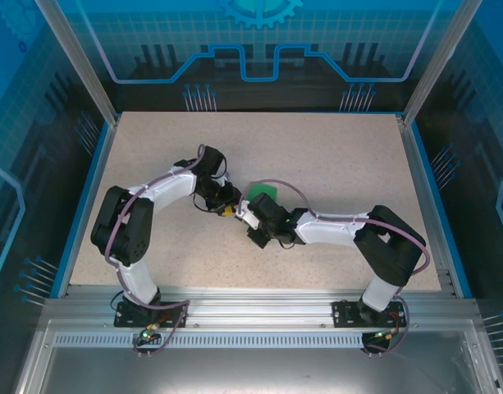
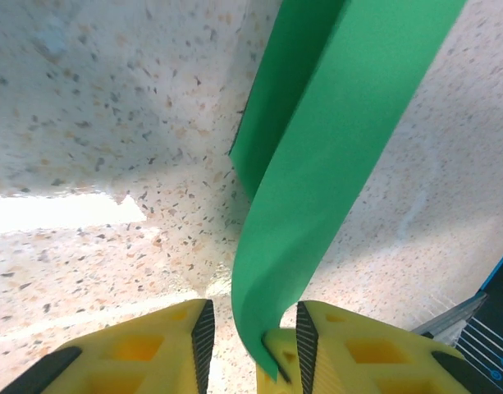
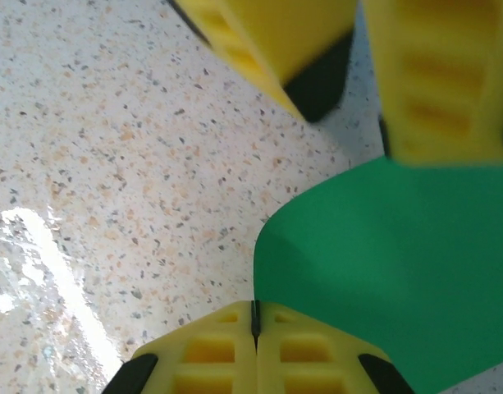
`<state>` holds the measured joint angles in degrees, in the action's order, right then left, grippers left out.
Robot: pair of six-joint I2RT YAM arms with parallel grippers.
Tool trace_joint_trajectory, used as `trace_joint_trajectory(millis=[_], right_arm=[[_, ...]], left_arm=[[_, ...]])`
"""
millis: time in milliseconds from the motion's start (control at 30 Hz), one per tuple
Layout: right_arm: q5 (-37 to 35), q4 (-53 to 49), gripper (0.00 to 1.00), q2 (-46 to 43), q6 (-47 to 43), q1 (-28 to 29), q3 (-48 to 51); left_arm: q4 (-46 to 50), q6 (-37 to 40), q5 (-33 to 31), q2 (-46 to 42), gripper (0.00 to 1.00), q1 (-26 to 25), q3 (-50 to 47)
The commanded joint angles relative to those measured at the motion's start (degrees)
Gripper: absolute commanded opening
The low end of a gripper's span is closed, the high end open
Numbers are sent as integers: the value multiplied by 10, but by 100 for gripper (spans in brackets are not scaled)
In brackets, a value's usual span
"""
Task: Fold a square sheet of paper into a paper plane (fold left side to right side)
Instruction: Third fold the triangle at the center of the table.
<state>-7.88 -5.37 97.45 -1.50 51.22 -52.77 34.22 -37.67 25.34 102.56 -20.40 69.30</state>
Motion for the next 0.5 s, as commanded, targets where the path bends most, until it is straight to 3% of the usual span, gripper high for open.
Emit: trace_joint_trajectory(millis=[0,167,467], right_arm=[[17,-8,0,-14,12,-8,8],[23,-8,0,-16,16,-12,10],[23,-9,0,-13,20,-16,9]], left_arm=[[27,24,5,-17,35,8,33],[2,22,42,29,25,7,72],[1,27,86,160,22,-21,201]])
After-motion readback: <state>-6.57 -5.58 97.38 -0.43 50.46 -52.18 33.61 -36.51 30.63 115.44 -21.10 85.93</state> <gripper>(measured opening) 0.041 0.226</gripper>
